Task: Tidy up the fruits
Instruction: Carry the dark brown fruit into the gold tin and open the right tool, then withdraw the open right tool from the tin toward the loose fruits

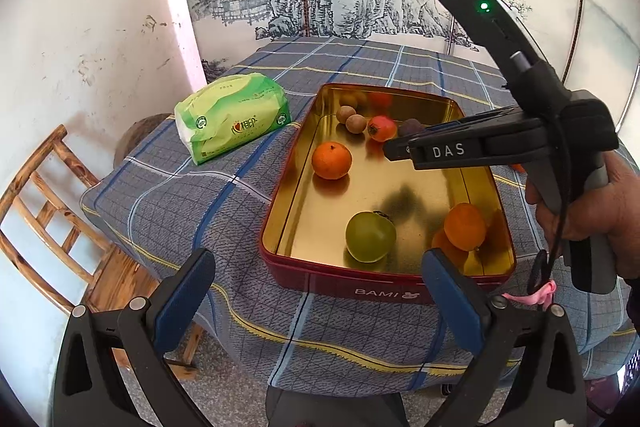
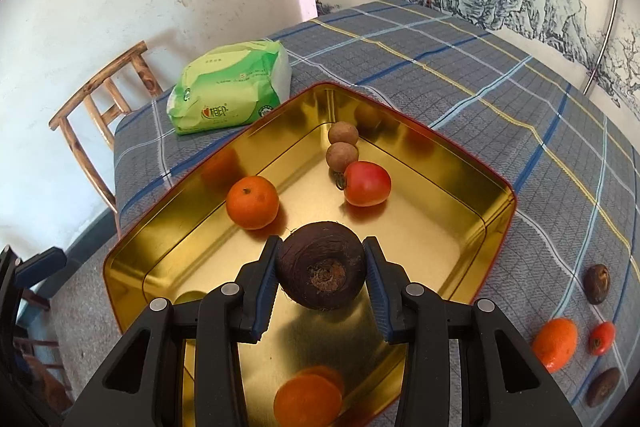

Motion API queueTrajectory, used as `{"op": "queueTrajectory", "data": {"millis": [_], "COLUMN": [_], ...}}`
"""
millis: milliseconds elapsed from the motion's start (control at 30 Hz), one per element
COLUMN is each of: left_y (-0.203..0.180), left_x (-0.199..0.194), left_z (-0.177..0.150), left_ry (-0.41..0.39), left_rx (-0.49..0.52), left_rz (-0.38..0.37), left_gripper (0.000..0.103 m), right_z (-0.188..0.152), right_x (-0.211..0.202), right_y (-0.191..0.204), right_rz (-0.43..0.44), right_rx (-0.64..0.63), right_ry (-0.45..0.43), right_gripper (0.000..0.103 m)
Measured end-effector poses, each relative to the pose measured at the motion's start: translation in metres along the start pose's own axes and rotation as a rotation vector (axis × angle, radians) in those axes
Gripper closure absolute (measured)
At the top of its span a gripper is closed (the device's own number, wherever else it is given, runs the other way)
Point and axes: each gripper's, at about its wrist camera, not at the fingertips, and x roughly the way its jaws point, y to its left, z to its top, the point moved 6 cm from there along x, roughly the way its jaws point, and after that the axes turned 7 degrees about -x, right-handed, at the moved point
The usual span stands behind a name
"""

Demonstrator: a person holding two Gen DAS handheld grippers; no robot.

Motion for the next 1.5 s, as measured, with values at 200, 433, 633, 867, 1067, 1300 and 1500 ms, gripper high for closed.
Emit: {"op": "queueTrajectory", "data": {"millis": [200, 433, 633, 867, 1067, 1300, 1500], "left_y": [-0.001, -0.004, -0.005, -0.010, -0.010, -0.009, -0.009], "left_x": [0.002, 0.002, 0.001, 0.002, 0.004, 0.007, 0.007], "left_z": [-0.001, -0.002, -0.002, -0.004, -0.004, -0.005, -0.004], "left_ry": [0.015, -0.007, -0.026, -0.028, -0.020, -0.009, -0.005], "left_rx": [-0.008, 0.027, 0.051, 0.075, 0.075, 0.063, 0.044], "left_rz": [-0.001, 0.002, -0.003, -0.007, -0.012, -0.015, -0.023], "left_gripper": [0.001, 0.001, 0.001, 0.001, 0.001, 0.001, 0.001], "right_z": [0.005, 0.012, 0.019, 0.024, 0.026, 0.032, 0.028], "right_x": [0.006, 0.014, 0.017, 0.018, 0.018, 0.009, -0.010], "right_y": [0.002, 0.007, 0.010, 0.011, 0.012, 0.012, 0.015], "right_rz": [-0.004, -0.002, 0.009, 0.018, 0.020, 0.037, 0.064], "right_rx": [0.004, 0.005, 0.016, 0.023, 0.025, 0.046, 0.066], "right_ry": [0.016, 0.030, 0.020, 0.010, 0.004, -0.032, -0.091], "right_gripper": [0.061, 0.061, 0.061, 0.061, 0.061, 0.060, 0.059]}}
